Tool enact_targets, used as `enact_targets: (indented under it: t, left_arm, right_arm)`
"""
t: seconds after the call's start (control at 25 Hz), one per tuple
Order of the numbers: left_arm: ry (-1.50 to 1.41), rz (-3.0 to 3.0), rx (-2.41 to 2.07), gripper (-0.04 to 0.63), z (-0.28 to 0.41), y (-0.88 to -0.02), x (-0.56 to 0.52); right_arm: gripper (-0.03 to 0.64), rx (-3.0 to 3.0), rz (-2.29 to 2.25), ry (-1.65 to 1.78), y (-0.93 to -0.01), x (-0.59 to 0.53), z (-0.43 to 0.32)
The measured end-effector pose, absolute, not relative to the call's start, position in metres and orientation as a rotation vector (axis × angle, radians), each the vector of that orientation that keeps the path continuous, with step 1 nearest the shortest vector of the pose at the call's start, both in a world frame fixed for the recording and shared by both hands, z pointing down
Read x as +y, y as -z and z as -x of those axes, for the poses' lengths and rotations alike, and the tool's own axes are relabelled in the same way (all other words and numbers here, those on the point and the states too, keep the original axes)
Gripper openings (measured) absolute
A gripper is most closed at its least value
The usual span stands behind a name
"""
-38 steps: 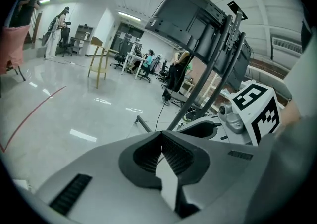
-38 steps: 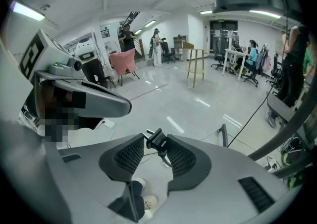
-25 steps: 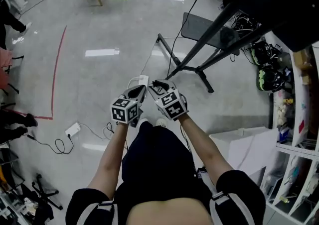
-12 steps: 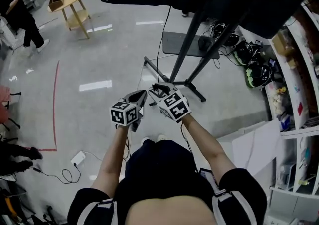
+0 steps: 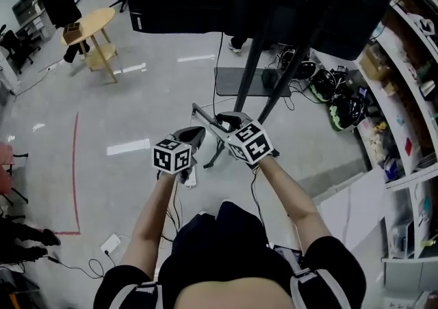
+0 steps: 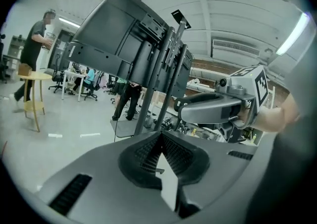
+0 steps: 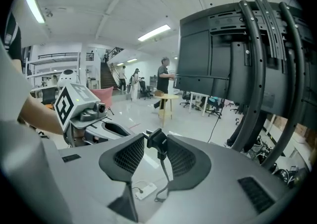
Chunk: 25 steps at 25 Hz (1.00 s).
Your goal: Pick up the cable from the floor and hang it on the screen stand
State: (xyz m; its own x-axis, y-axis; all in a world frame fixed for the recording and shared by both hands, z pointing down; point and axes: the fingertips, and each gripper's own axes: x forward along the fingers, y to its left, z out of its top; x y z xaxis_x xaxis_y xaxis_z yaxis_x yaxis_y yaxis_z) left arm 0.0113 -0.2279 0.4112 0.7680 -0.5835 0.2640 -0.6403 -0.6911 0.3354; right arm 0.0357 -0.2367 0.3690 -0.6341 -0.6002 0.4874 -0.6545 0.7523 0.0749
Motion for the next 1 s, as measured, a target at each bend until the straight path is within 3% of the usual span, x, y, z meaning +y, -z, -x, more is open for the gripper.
enact_targets:
  t: [0.6, 1.0]
  left_arm:
    - [-0.191, -2.659, -0.893, 0.008, -0.064, -0.346, -0.324]
    - [-0.049, -2.798, -0.849, 0.008, -0.117, -0.246, -0.405]
  right_arm:
    - [0.163, -2.514, -0.984, 0.085, -0.242, -0.367, -0.059]
    - [0.163, -2.547, -1.034, 0.316, -0.122, -0.447, -0.081]
